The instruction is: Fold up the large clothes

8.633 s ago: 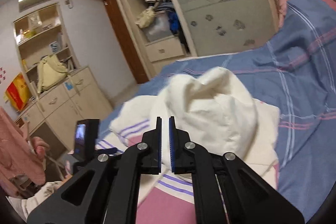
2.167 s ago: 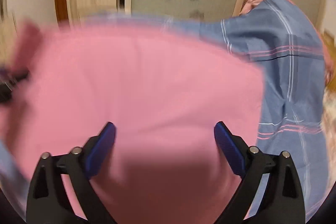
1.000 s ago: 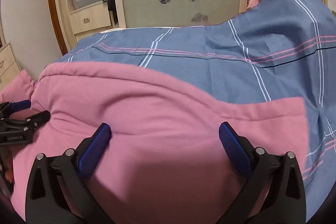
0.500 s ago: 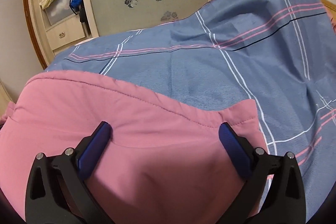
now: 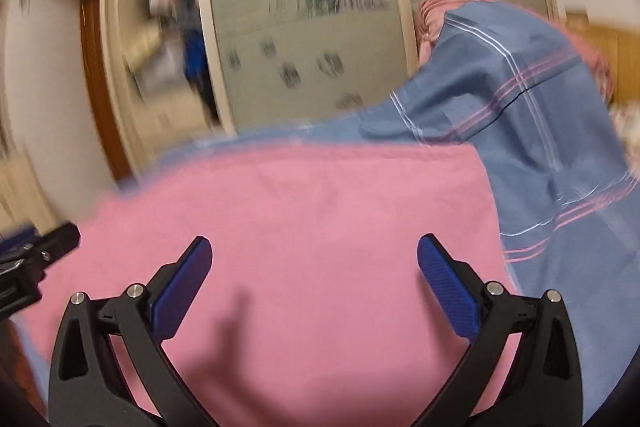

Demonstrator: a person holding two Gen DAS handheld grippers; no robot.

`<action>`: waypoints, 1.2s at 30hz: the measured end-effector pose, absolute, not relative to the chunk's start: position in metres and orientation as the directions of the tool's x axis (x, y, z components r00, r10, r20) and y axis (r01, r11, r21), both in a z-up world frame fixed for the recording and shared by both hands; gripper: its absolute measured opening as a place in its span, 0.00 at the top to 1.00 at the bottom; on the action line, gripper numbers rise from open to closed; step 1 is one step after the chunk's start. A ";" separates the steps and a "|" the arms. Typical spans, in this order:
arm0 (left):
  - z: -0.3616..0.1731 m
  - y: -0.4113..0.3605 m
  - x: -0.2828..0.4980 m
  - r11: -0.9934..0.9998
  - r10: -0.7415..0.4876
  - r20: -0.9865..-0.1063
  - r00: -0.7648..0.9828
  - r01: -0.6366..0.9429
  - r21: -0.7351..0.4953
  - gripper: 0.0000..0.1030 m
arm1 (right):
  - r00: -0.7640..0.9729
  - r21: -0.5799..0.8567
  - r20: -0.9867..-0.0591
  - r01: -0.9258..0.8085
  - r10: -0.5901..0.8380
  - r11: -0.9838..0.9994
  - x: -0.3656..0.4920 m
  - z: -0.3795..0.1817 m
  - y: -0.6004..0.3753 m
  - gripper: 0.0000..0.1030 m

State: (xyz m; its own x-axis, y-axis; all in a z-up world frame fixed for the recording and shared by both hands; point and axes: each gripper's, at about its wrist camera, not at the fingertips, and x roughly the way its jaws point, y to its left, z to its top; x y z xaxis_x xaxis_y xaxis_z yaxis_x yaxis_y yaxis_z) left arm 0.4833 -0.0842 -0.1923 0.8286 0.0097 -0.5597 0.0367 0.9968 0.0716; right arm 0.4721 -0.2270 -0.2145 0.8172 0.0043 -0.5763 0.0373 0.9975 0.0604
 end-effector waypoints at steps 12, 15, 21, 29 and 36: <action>-0.242 -0.093 0.499 0.996 0.057 -0.683 0.728 0.001 0.085 0.02 | 0.768 -0.052 -0.637 0.047 -0.069 0.998 0.495 -0.245 -0.216 0.01; -0.199 -0.087 0.422 0.999 -0.015 -0.596 0.803 -0.009 -0.037 0.02 | 0.778 -0.064 -0.625 0.026 -0.060 0.998 0.446 -0.217 -0.210 0.01; -0.129 -0.083 0.250 1.000 -0.027 -0.434 0.900 0.025 -0.010 0.02 | 0.862 0.096 -0.506 0.091 -0.030 0.991 0.279 -0.156 -0.205 0.01; -0.084 -0.063 0.112 0.998 -0.061 -0.364 0.929 0.050 -0.039 0.02 | 0.854 0.240 -0.520 0.172 -0.023 0.956 0.155 -0.110 -0.208 0.01; -0.059 -0.074 0.034 0.997 -0.033 -0.298 0.954 0.052 0.055 0.02 | 0.900 0.055 -0.421 0.151 -0.115 0.987 0.062 -0.068 -0.171 0.01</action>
State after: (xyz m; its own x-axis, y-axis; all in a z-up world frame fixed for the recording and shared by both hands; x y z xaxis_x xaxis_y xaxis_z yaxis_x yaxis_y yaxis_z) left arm 0.0343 -0.0739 -0.0595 0.9541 -0.0332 -0.2977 0.0519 0.9971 0.0552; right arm 0.0620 -0.1711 -0.0678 0.8998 -0.1148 -0.4209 0.1514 0.9870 0.0547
